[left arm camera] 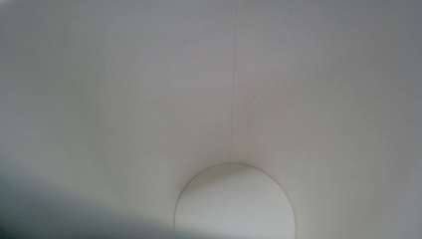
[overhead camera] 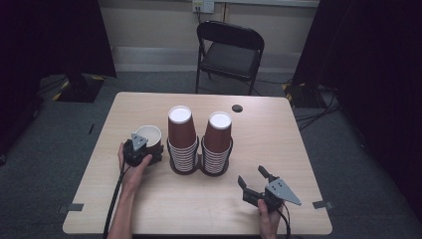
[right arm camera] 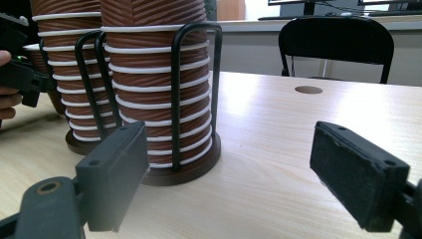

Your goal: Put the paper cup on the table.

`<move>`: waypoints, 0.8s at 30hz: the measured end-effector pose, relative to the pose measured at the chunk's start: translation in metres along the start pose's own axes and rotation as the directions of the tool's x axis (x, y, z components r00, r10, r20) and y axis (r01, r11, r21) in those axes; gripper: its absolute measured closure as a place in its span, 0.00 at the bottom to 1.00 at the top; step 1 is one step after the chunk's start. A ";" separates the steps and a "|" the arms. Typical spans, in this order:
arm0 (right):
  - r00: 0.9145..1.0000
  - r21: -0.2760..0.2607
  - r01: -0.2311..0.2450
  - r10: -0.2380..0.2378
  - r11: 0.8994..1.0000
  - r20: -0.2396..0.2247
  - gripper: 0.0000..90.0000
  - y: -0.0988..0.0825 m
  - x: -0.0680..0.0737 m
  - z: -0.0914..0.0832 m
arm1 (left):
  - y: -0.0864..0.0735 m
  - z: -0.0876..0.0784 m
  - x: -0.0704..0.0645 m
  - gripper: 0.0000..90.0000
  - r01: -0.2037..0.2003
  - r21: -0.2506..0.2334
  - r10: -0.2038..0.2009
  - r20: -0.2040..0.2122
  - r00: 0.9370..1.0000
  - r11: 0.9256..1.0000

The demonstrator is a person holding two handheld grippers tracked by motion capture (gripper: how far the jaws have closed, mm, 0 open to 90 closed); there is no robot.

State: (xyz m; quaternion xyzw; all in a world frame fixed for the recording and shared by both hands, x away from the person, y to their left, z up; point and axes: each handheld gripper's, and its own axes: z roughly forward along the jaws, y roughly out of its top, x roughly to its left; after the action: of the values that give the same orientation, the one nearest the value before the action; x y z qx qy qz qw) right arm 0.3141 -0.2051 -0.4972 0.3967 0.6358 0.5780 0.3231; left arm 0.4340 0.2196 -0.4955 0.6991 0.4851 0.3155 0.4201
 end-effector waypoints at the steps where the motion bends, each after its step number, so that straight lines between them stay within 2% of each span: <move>1: 1.000 0.000 0.000 0.000 1.000 0.000 0.16 0.000 0.000 0.000 | 0.000 0.000 0.000 0.17 0.000 0.000 0.000 0.000 1.000 1.000; 2: 1.000 0.000 0.000 0.000 1.000 0.000 0.16 0.000 0.000 0.000 | -0.001 -0.001 -0.001 0.17 -0.015 0.008 0.015 0.002 1.000 1.000; 7: 1.000 -0.002 0.000 0.000 1.000 0.002 0.16 0.000 0.000 0.000 | -0.002 -0.003 -0.001 0.17 -0.011 0.016 0.011 -0.004 1.000 1.000; 10: 1.000 -0.002 -0.002 0.002 1.000 -0.002 0.16 0.000 0.000 0.000 | -0.003 -0.005 -0.002 0.17 -0.035 0.067 0.036 -0.012 0.999 0.997; 14: 1.000 -0.002 -0.001 0.001 1.000 -0.001 0.16 0.000 0.000 0.000 | -0.004 -0.006 -0.001 0.17 -0.023 0.090 0.024 -0.015 1.000 0.996; 19: 1.000 -0.002 -0.002 0.002 1.000 -0.002 0.16 0.000 0.000 0.000 | -0.006 -0.010 -0.001 0.17 -0.021 0.080 0.023 -0.020 1.000 0.997; 22: 1.000 -0.002 -0.001 0.001 1.000 -0.003 0.16 0.000 0.000 0.000 | -0.008 -0.022 -0.003 0.17 -0.015 0.076 0.018 -0.035 0.999 0.997; 24: 1.000 -0.001 0.000 0.000 1.000 -0.002 0.16 0.000 0.000 0.000 | -0.010 -0.026 -0.004 0.17 -0.011 0.052 0.013 -0.035 0.999 0.999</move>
State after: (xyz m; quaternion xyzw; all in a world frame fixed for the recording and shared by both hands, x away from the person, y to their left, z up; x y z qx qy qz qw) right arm 0.3141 -0.2052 -0.4972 0.3961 0.6357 0.5787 0.3226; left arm 0.4064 0.2254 -0.4929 0.7070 0.4963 0.3175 0.3912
